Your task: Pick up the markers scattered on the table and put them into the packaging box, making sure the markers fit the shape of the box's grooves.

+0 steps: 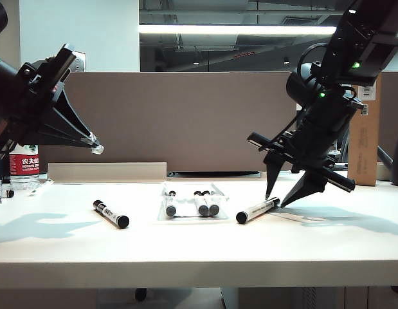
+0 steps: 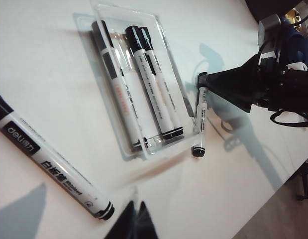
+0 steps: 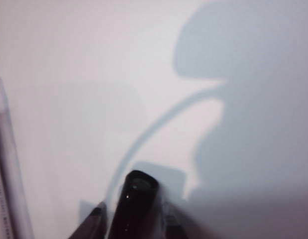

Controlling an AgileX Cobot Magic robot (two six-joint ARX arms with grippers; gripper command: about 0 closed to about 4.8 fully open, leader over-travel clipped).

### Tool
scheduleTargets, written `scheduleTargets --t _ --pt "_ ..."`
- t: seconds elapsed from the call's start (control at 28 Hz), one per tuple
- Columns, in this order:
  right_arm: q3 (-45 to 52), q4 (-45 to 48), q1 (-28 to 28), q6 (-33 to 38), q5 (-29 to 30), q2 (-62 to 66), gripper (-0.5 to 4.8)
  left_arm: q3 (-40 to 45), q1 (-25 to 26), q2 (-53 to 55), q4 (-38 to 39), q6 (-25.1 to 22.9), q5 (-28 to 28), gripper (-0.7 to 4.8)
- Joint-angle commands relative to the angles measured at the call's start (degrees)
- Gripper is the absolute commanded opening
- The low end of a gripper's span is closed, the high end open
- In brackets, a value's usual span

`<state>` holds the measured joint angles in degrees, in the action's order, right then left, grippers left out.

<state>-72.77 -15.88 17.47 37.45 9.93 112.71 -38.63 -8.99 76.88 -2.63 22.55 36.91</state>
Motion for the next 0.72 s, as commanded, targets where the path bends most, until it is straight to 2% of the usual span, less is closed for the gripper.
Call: scheduleTargets --t 0.04,0.14,0.18,0.39,0.46,0.72 --pt "0.92 -8.39 0.28 -1.51 -5.38 2.4 1.44 -0.2 0.07 -0.24 -0.42 -0.24 0.28 -0.03" --pt "0.7 -8.35 0.28 -1.6 -5.77 2.38 1.32 -0.2 0.07 -0.24 -0.42 -0.26 0.24 -0.03" --pt "0.7 -8.57 0.28 -2.75 -6.03 2.4 0.89 -0.2 0.07 -0.24 -0.42 -0.26 0.24 -0.03" --pt "0.7 -9.2 0.28 -4.28 -6.64 2.38 0.68 -0.2 0.07 -0.24 -0.39 -0.24 0.28 -0.03" --pt "0.61 -9.53 0.28 -4.5 -6.23 2.23 0.0 -0.2 0.07 -0.24 -0.39 -0.26 0.28 -0.03" --pt "-9.44 -15.72 0.26 -7.76 -5.99 2.23 -0.06 -0.2 0.07 -0.24 -0.42 -0.26 0.24 -0.03"
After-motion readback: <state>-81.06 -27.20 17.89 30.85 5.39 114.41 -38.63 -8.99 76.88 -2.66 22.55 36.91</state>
